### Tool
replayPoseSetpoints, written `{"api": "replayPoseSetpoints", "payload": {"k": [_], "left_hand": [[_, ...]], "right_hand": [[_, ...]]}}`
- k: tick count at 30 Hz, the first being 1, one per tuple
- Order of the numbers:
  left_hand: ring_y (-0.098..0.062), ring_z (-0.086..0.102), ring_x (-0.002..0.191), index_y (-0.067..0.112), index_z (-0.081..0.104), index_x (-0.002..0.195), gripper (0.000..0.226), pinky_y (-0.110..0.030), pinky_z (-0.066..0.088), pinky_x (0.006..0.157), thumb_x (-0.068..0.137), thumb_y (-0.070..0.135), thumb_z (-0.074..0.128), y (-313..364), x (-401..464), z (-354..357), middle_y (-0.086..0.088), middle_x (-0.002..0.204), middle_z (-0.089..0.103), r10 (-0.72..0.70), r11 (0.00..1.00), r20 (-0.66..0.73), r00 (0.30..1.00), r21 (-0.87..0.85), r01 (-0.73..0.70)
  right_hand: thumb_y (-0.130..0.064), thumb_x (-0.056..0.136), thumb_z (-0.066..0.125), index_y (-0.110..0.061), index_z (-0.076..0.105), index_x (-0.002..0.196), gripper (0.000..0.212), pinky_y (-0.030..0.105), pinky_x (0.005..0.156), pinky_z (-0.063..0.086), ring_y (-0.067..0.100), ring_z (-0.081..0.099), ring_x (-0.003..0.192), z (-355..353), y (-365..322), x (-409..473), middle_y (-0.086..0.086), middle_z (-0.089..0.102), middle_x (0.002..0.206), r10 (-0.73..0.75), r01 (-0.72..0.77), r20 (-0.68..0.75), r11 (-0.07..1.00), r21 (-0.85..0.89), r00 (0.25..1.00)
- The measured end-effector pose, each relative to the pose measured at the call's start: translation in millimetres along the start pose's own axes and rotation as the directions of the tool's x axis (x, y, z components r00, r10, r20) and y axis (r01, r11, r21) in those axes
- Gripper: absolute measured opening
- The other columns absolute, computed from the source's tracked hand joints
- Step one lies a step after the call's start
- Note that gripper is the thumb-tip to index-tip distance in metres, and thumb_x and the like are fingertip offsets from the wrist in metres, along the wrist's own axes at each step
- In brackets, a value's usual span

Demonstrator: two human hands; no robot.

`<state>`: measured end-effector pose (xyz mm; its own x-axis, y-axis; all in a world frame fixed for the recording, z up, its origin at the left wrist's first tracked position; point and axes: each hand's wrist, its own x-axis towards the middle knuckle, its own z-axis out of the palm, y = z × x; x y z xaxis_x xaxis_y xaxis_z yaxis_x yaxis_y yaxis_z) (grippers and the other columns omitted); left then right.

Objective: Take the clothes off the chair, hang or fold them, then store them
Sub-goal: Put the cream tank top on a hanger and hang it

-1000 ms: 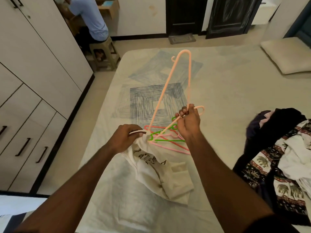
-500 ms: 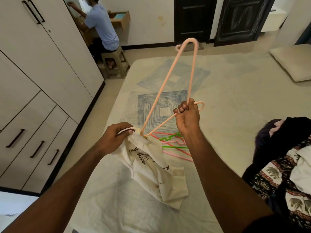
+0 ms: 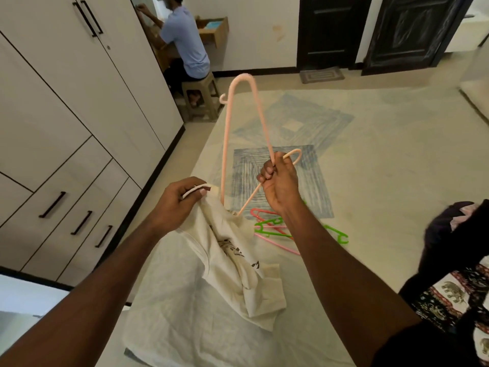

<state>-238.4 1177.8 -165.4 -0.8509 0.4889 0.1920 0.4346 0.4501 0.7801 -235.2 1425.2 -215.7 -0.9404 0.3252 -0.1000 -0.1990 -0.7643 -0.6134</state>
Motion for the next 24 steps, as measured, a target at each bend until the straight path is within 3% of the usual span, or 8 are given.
{"api": "replayPoseSetpoints", "payload": {"k": [3,6,8,13,16,19,21,24], "left_hand": [[-0.001,0.063,0.084,0.012,0.073,0.099,0.019,-0.014,0.047,0.078,0.100,0.001,0.058,9,-1,-9,0.013,0.090,0.071,-0.021,0.996,-0.096,0.995,-0.094,0.012],[-0.002,0.064,0.080,0.014,0.073,0.096,0.018,-0.015,0.049,0.072,0.099,0.003,0.058,6,-7,-23,0.008,0.086,0.072,-0.114,0.982,-0.210,0.971,-0.173,0.078],[-0.007,0.064,0.076,0.011,0.073,0.098,0.013,-0.024,0.051,0.070,0.100,0.010,0.060,-5,-11,-30,-0.006,0.088,0.073,-0.213,0.968,-0.243,0.946,-0.182,0.172],[-0.012,0.057,0.069,0.012,0.069,0.089,0.019,-0.028,0.043,0.060,0.102,0.017,0.057,-25,-20,-7,-0.003,0.076,0.062,-0.352,0.932,-0.197,0.915,-0.164,0.323],[-0.015,0.053,0.065,0.011,0.065,0.087,0.018,-0.024,0.041,0.052,0.096,0.026,0.068,-28,-19,13,-0.001,0.072,0.057,-0.320,0.933,-0.121,0.940,-0.213,0.290],[-0.008,0.053,0.067,0.015,0.071,0.095,0.020,-0.027,0.043,0.064,0.085,0.028,0.082,-30,-12,24,0.005,0.074,0.063,-0.240,0.954,-0.073,0.968,-0.203,0.221],[-0.002,0.051,0.062,0.015,0.075,0.091,0.005,-0.025,0.041,0.064,0.089,0.019,0.078,-28,-6,28,0.015,0.067,0.063,-0.187,0.969,-0.126,0.974,-0.186,0.162],[0.000,0.055,0.063,0.014,0.076,0.086,0.007,-0.024,0.044,0.067,0.092,0.013,0.072,-27,0,31,0.015,0.069,0.068,-0.194,0.976,-0.213,0.957,-0.140,0.167]], "right_hand": [[-0.016,0.110,0.039,-0.017,0.044,0.086,0.025,0.026,0.048,0.027,0.008,0.033,0.046,-10,16,-3,-0.003,0.039,0.054,0.022,-0.017,0.021,0.977,-0.213,1.000],[-0.013,0.110,0.041,-0.017,0.047,0.086,0.025,0.028,0.047,0.026,0.008,0.034,0.046,-34,20,-4,-0.006,0.042,0.053,0.001,0.060,0.114,0.848,-0.527,0.993],[-0.010,0.109,0.042,-0.016,0.048,0.089,0.022,0.026,0.046,0.027,0.007,0.035,0.046,-46,8,-4,-0.006,0.044,0.054,-0.008,0.100,0.147,0.771,-0.629,0.989],[-0.003,0.107,0.043,-0.016,0.049,0.087,0.025,0.017,0.051,0.035,0.002,0.042,0.050,-48,-31,-3,0.000,0.046,0.063,-0.060,0.243,0.254,0.569,-0.786,0.965],[-0.008,0.108,0.045,-0.018,0.051,0.084,0.027,0.018,0.057,0.037,0.002,0.043,0.054,-50,-50,-6,-0.002,0.049,0.064,-0.073,0.270,0.266,0.442,-0.855,0.961],[-0.007,0.108,0.043,-0.016,0.050,0.081,0.029,0.017,0.059,0.036,0.001,0.043,0.055,-50,-67,-15,0.002,0.049,0.064,-0.076,0.304,0.297,0.363,-0.881,0.952],[-0.009,0.109,0.043,-0.017,0.049,0.081,0.030,0.019,0.060,0.036,0.003,0.043,0.056,-51,-76,-21,0.000,0.050,0.064,-0.064,0.315,0.312,0.326,-0.891,0.948],[-0.017,0.109,0.044,-0.021,0.051,0.079,0.030,0.025,0.061,0.038,0.008,0.046,0.059,-57,-90,-27,-0.008,0.054,0.063,-0.119,0.318,0.297,0.250,-0.914,0.947]]}}
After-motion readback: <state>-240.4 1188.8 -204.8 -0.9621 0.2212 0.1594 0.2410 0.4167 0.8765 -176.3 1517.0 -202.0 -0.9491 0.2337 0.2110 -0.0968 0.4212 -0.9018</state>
